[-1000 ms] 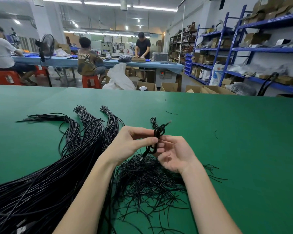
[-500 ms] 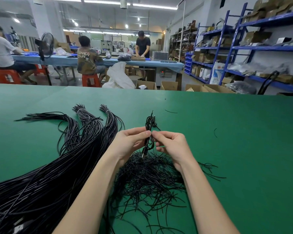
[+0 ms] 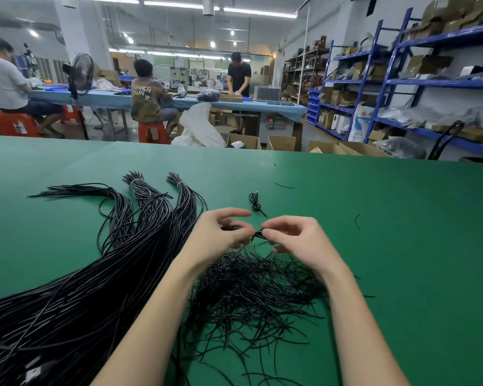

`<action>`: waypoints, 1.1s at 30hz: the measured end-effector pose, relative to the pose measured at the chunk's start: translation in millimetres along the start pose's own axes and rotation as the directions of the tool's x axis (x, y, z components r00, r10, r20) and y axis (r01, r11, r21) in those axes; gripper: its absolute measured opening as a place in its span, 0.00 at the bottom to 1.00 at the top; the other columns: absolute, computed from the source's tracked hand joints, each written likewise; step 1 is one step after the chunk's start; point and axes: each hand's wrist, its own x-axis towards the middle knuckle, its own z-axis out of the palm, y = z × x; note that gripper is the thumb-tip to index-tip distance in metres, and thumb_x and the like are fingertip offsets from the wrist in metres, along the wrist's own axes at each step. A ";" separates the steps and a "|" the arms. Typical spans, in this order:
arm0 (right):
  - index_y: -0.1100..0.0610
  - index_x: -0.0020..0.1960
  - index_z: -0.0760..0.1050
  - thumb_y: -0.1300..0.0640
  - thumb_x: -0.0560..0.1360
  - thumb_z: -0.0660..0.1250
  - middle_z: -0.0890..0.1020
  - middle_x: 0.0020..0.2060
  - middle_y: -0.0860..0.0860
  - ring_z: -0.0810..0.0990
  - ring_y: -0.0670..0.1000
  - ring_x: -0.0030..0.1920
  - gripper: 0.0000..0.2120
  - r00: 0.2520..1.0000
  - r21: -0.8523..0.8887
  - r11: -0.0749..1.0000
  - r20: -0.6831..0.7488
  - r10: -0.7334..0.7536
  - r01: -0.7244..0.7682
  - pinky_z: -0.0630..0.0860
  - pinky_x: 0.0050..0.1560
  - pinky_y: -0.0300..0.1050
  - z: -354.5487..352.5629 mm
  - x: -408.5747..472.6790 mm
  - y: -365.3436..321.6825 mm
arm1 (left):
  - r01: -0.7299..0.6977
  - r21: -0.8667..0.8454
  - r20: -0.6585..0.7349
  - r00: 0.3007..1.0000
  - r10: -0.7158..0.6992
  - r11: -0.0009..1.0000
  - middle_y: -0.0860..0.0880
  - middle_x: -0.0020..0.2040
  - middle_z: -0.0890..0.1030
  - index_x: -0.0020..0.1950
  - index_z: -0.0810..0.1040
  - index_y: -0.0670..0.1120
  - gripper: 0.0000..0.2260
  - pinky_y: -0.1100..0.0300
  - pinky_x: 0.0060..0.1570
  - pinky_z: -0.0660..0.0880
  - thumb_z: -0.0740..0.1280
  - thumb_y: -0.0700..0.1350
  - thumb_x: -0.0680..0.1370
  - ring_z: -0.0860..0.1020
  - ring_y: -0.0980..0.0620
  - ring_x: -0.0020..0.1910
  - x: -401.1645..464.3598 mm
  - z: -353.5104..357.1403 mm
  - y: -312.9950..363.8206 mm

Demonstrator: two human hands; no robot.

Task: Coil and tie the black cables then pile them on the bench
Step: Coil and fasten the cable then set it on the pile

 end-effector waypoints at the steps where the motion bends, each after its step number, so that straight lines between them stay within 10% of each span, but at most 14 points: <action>1: 0.57 0.49 0.86 0.61 0.75 0.76 0.88 0.43 0.52 0.85 0.47 0.41 0.04 1.000 0.041 0.999 -0.017 0.024 -0.023 0.81 0.40 0.38 1.7 0.5 2.3 | 0.020 -0.129 -0.041 0.999 -0.025 0.991 0.44 0.45 0.87 0.60 0.81 0.45 0.16 0.63 0.41 0.80 0.76 0.35 0.73 0.86 0.49 0.41 1.7 -0.4 0.2; 6: 0.58 0.49 0.85 0.58 0.75 0.76 0.86 0.37 0.48 0.82 0.44 0.33 0.05 0.982 0.145 0.974 -0.042 0.182 -0.174 0.76 0.31 0.36 9.4 3.4 13.2 | 0.083 -0.451 -0.058 0.991 -0.123 0.889 0.37 0.49 0.86 0.62 0.77 0.39 0.16 0.62 0.50 0.81 0.74 0.36 0.75 0.85 0.46 0.52 3.5 2.0 -7.2; 14: 0.58 0.49 0.83 0.64 0.77 0.73 0.83 0.27 0.47 0.80 0.42 0.26 0.03 0.925 0.293 0.942 -0.284 0.251 -0.165 0.76 0.29 0.33 17.0 28.0 32.4 | 0.075 -0.274 -0.164 0.979 -0.123 0.959 0.44 0.54 0.85 0.56 0.82 0.45 0.07 0.61 0.49 0.81 0.71 0.41 0.79 0.85 0.49 0.53 5.0 -1.1 -18.6; 25: 0.57 0.54 0.84 0.65 0.79 0.68 0.86 0.52 0.57 0.83 0.50 0.33 0.08 0.878 -0.027 0.979 -0.448 0.171 -0.204 0.79 0.35 0.32 30.5 142.4 40.8 | 0.136 -0.312 -0.116 0.977 -0.179 0.940 0.46 0.49 0.87 0.54 0.83 0.43 0.05 0.60 0.46 0.82 0.70 0.43 0.80 0.84 0.52 0.44 8.2 -7.2 -25.5; 29: 0.54 0.67 0.80 0.67 0.77 0.63 0.75 0.69 0.58 0.84 0.59 0.56 0.21 0.908 -0.254 0.907 -0.343 0.241 -0.337 0.77 0.65 0.48 30.6 149.9 51.1 | 0.138 -0.292 -0.109 0.978 -0.176 0.947 0.47 0.49 0.87 0.53 0.84 0.43 0.05 0.60 0.46 0.82 0.70 0.43 0.80 0.84 0.52 0.44 9.2 -7.8 -24.9; 33: 0.54 0.72 0.75 0.63 0.78 0.65 0.74 0.71 0.58 0.82 0.58 0.61 0.23 0.918 -0.321 0.884 -0.319 0.237 -0.340 0.74 0.68 0.48 29.2 147.9 50.4 | 0.155 -0.277 -0.103 0.976 -0.190 0.948 0.47 0.49 0.87 0.54 0.83 0.44 0.06 0.60 0.45 0.81 0.70 0.44 0.80 0.85 0.52 0.46 8.7 -7.2 -23.8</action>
